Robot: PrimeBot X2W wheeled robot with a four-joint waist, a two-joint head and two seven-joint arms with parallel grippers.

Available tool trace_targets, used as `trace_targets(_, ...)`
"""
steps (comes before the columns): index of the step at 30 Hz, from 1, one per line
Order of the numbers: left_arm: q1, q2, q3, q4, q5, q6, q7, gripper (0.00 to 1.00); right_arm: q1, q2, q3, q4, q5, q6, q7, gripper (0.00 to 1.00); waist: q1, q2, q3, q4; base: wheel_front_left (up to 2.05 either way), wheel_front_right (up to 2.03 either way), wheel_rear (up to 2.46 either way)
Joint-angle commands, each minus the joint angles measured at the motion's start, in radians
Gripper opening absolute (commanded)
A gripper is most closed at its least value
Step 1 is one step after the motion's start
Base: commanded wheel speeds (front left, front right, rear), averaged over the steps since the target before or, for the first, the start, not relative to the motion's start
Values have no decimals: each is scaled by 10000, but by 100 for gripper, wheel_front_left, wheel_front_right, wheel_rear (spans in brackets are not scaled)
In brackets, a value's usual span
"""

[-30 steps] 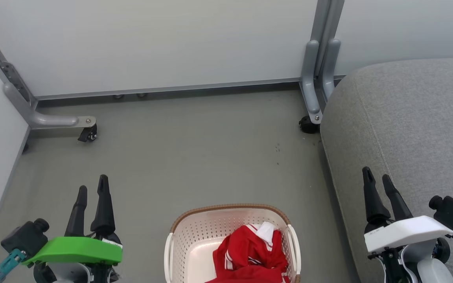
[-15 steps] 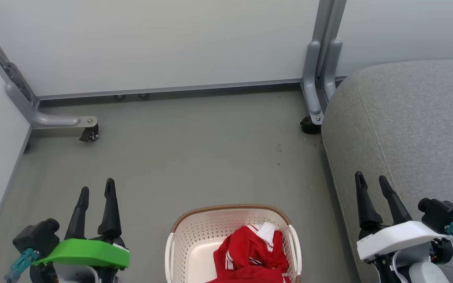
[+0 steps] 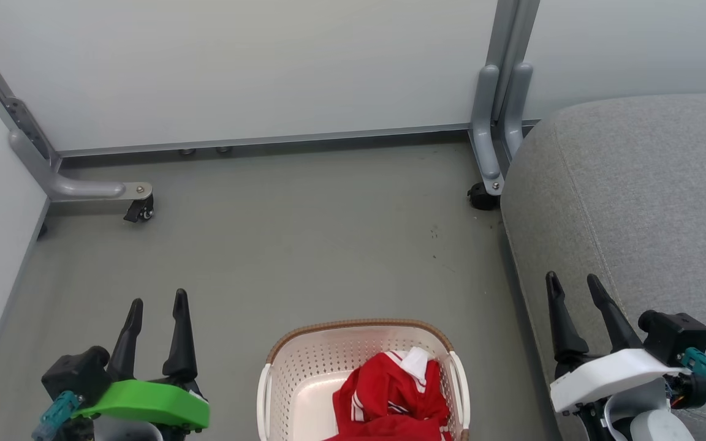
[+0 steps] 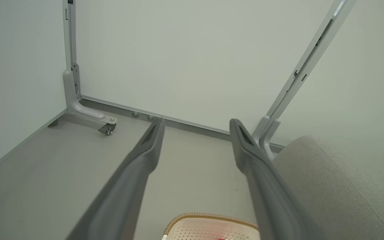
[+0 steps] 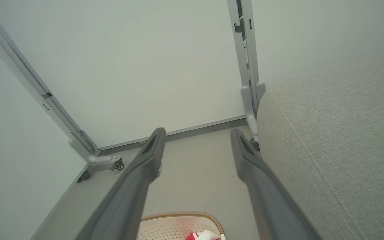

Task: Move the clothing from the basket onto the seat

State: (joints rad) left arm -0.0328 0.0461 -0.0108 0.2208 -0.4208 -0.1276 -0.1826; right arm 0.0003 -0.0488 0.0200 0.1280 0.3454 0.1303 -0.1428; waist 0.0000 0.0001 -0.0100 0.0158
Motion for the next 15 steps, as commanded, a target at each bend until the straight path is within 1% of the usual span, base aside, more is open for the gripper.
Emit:
trace_targets(1,21,56,-38,-5,269,32,-91,100,119,-30,32,-58,-294,5,-72,100,0,-1,-2,-3,0,0,0)
trace_targets(8,38,60,-118,201,776,91,-249,100,140,-25,89,-35,-823,5,-112,100,0,-1,-9,0,0,0,0)
trace_targets(15,47,62,-188,345,1180,148,-397,100,246,-25,117,-12,-1114,4,-152,100,0,-1,-8,25,0,0,0)
